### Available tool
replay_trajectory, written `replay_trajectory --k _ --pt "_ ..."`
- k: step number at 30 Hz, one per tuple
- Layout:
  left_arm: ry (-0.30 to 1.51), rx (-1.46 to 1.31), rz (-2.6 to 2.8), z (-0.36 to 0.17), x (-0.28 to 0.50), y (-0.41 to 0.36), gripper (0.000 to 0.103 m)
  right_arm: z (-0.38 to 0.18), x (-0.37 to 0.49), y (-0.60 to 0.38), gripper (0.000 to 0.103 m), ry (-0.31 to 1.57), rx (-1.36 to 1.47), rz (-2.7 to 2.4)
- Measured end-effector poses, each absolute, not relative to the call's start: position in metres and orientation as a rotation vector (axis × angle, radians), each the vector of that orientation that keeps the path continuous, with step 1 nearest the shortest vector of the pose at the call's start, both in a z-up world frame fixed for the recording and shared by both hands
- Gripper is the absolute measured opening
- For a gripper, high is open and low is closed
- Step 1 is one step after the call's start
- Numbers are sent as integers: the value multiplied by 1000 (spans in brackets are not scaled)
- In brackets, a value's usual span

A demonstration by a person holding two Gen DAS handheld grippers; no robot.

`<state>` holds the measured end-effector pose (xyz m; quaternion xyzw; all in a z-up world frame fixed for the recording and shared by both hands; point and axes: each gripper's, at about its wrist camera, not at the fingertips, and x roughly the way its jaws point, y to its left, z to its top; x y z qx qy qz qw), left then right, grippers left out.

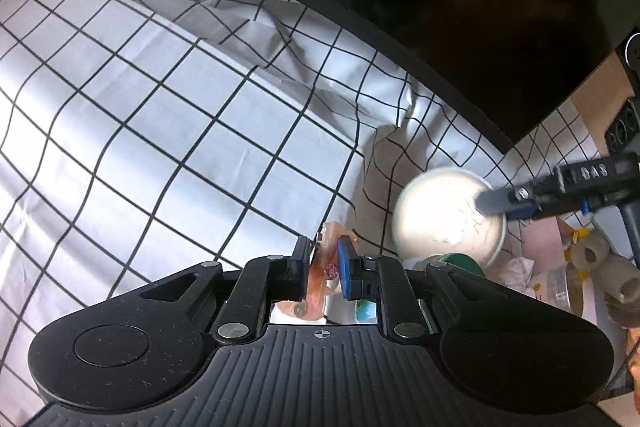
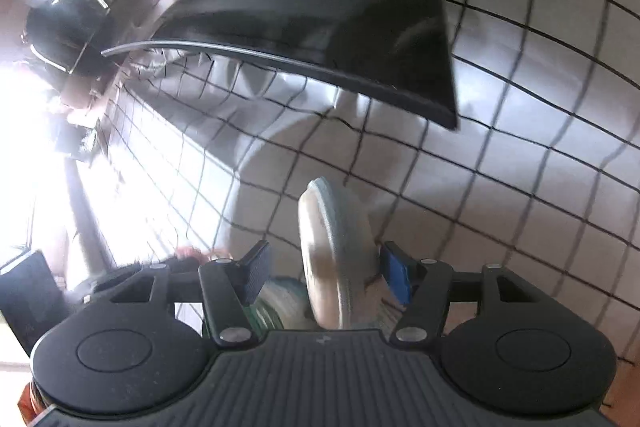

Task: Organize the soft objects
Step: 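Grasp the round beige cotton pad case with the right gripper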

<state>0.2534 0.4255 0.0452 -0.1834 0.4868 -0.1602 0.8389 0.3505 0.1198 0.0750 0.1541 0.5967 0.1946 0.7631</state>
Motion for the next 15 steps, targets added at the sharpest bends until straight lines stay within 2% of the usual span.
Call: replay_trajectory --k 2,4,7,15 --pt "1026 -386 -336 46 250 425 18 67 358 123 60 1319 332 410" --pt "1021 -390 -327 47 245 428 17 62 360 124 47 1332 309 400" --pt "1007 -398 -312 50 237 433 17 67 350 122 40 1307 284 407" --pt "950 -403 -327 77 195 437 17 143 275 107 39 1111 107 384"
